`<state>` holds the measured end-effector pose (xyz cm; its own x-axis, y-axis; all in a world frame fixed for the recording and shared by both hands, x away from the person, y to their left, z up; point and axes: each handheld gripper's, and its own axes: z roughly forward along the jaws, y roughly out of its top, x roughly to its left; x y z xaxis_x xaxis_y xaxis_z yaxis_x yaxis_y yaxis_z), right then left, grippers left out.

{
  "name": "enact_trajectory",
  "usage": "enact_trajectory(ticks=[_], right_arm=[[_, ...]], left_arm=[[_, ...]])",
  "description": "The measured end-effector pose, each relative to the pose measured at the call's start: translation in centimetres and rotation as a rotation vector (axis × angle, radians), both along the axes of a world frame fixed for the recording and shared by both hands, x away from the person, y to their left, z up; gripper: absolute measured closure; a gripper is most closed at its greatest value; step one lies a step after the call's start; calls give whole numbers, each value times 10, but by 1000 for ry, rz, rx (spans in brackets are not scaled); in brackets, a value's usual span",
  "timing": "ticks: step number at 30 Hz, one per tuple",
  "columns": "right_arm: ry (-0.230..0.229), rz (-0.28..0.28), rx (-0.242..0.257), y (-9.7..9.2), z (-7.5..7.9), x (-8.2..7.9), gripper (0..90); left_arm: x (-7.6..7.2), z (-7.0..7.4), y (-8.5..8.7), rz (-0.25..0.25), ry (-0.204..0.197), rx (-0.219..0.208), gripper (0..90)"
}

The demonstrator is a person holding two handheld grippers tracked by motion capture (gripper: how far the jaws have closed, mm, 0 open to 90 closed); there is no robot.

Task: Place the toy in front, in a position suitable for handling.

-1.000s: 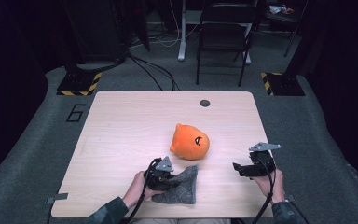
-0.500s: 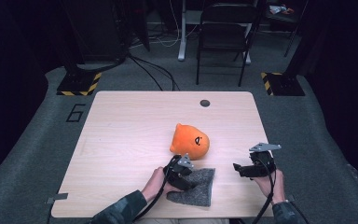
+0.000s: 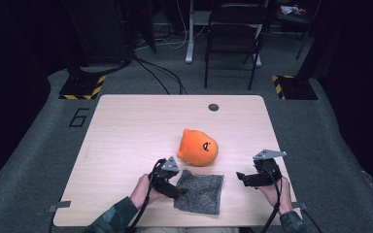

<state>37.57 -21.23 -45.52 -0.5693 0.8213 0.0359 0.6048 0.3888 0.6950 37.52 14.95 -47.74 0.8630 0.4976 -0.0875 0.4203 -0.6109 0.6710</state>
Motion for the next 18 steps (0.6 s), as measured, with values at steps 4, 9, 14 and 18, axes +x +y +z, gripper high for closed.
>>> enact_trajectory(ticks=[4, 9, 14, 18], right_arm=[[3, 20, 9, 7, 0, -2, 121], [13, 74, 9, 22, -2, -4, 121], [38, 117, 7, 42, -3, -10, 117], [44, 174, 9, 60, -4, -13, 113]], left_arm=[[-1, -3, 27, 82, -6, 1, 155], [-3, -8, 63, 193, -29, 18, 129], [-4, -12, 86, 263, -30, 36, 70], [-1, -20, 90, 286, -31, 79, 37]])
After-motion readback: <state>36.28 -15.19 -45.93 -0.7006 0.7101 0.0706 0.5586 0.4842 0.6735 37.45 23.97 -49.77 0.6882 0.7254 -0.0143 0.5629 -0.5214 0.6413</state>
